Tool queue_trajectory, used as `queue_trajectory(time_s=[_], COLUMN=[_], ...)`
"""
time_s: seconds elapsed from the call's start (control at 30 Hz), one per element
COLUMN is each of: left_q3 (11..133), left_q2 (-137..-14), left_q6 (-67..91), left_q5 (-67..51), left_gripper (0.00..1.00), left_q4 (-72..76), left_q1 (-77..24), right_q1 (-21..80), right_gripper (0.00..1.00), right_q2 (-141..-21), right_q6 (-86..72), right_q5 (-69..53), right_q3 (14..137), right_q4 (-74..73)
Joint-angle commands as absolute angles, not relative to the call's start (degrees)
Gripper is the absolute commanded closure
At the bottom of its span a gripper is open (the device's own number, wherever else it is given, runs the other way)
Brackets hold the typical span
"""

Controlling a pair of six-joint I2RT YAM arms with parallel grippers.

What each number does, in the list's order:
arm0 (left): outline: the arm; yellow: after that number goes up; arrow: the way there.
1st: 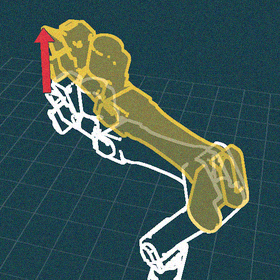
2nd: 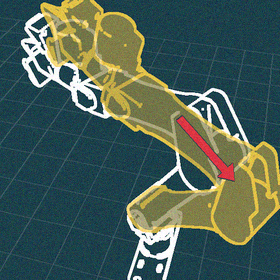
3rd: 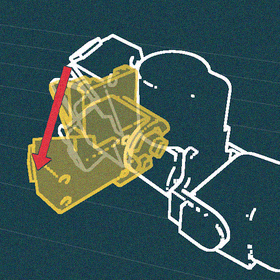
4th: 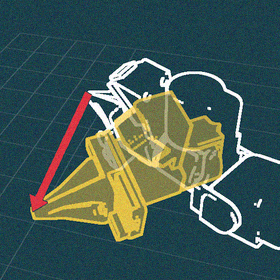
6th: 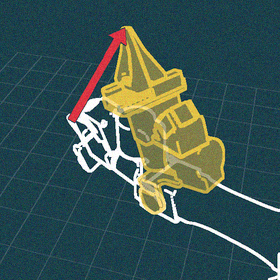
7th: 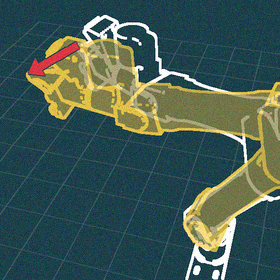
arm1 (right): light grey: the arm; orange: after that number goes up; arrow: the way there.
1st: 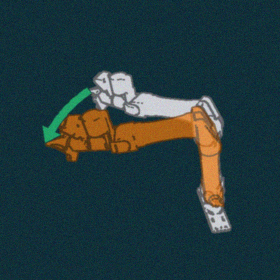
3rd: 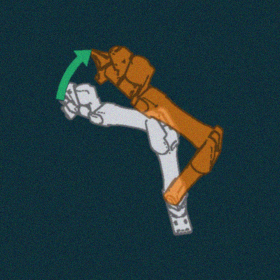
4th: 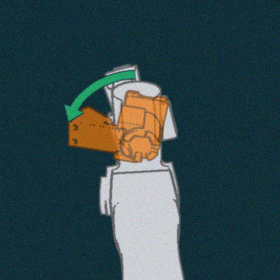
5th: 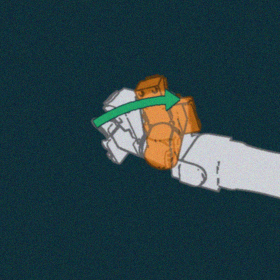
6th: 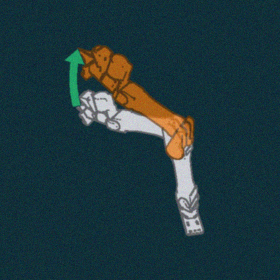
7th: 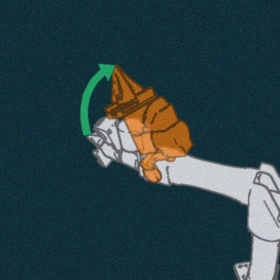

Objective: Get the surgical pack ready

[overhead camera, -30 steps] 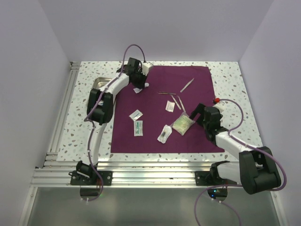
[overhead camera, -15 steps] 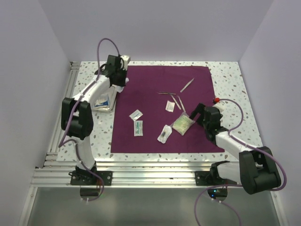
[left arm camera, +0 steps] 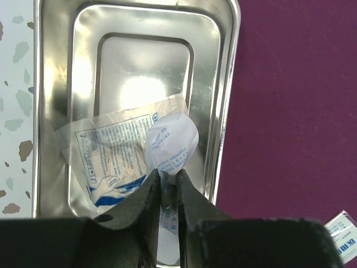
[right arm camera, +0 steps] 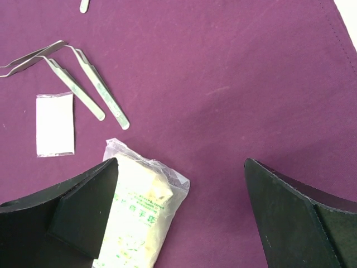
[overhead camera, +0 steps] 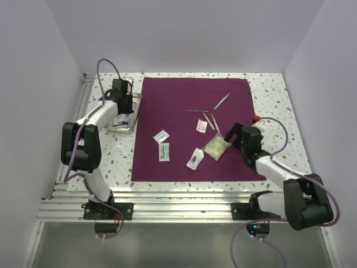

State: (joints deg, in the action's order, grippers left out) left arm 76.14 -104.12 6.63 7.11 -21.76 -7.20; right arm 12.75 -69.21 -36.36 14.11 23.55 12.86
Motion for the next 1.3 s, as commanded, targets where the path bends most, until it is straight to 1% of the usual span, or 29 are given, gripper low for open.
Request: queue_trajectory(time_s=[0.0,0.07,0.13,0.17,0.2,0.23,0.27,0.3,0.33,0.4,0.47,0.5,0.67,0.77,0.8,0.87,1.0,1.03,1.07,1.27], left_q3=[74.89,73.48,71.64,71.20,70.41,70.23,70.14,69.88,69.61,68.56,67.25,66.54,61.97,58.12,57.05,55.64,56.08,55.90,55.72,55.10], left_q2=[-102.48,-100.47,-98.97,-97.75,-97.21,-96.77,-95.98,-95.72,-95.19,-93.52,-91.60,-90.89,-85.97,-83.16,-82.62,-82.18,-84.90,-86.21,-86.83,-90.44], left_q6=[9.67,10.19,10.11,10.19,10.28,10.28,10.46,10.55,10.98,11.34,11.78,11.52,14.76,14.77,14.59,14.77,13.71,13.54,13.80,11.61], left_q5=[8.79,10.19,11.07,11.34,11.42,11.25,11.08,10.99,10.38,9.06,8.18,6.78,7.04,0.55,-4.69,-6.50,-3.79,-3.26,-2.90,-0.09], left_gripper=[0.81,0.77,0.68,0.53,0.43,0.35,0.23,0.16,0.14,0.05,0.00,0.00,0.00,0.01,0.03,0.05,0.06,0.05,0.00,0.00], left_q4=[-16.70,-14.43,-13.19,-12.23,-11.69,-11.34,-11.25,-11.25,-11.08,-10.64,-10.11,-9.50,-7.21,-5.11,-3.97,-3.08,-5.62,-5.89,-6.06,-7.03], left_q1=[-7.21,-7.21,-7.21,-7.21,-7.21,-7.12,-7.03,-7.03,-6.94,-6.86,-6.86,-6.86,-6.86,-7.03,-7.29,-9.83,-16.95,-19.05,-19.94,-23.82], right_q1=[13.01,13.01,13.01,13.09,13.01,13.01,12.92,13.09,13.01,13.01,12.92,13.01,13.01,13.01,13.01,13.09,13.10,13.18,13.18,13.27], right_gripper=[0.02,0.02,0.02,0.02,0.02,0.02,0.02,0.02,0.02,0.02,0.02,0.02,0.02,0.02,0.02,0.02,0.02,0.02,0.02,0.02], right_q2=[-67.94,-68.11,-68.20,-68.20,-68.12,-68.12,-67.94,-68.03,-67.94,-68.11,-68.12,-68.12,-68.12,-68.38,-68.47,-68.47,-68.12,-68.03,-67.94,-67.15], right_q6=[-35.77,-35.77,-35.68,-35.77,-35.68,-35.68,-35.60,-35.60,-35.60,-35.60,-35.60,-35.60,-35.60,-35.51,-35.59,-35.51,-35.07,-34.81,-34.63,-33.93], right_q5=[14.15,14.06,14.06,13.98,14.15,14.06,14.15,14.15,14.06,13.98,13.97,13.97,14.24,14.15,14.15,13.98,13.45,13.36,13.27,13.10], right_q3=[25.14,25.22,25.40,25.40,25.40,25.31,25.40,25.31,25.31,25.31,25.31,25.31,25.31,25.31,25.31,25.58,25.49,25.58,25.58,25.49], right_q4=[13.53,13.62,13.36,13.36,13.36,13.36,13.45,13.45,13.53,13.54,13.62,13.71,13.71,13.80,13.71,13.71,13.71,13.54,13.45,13.45])
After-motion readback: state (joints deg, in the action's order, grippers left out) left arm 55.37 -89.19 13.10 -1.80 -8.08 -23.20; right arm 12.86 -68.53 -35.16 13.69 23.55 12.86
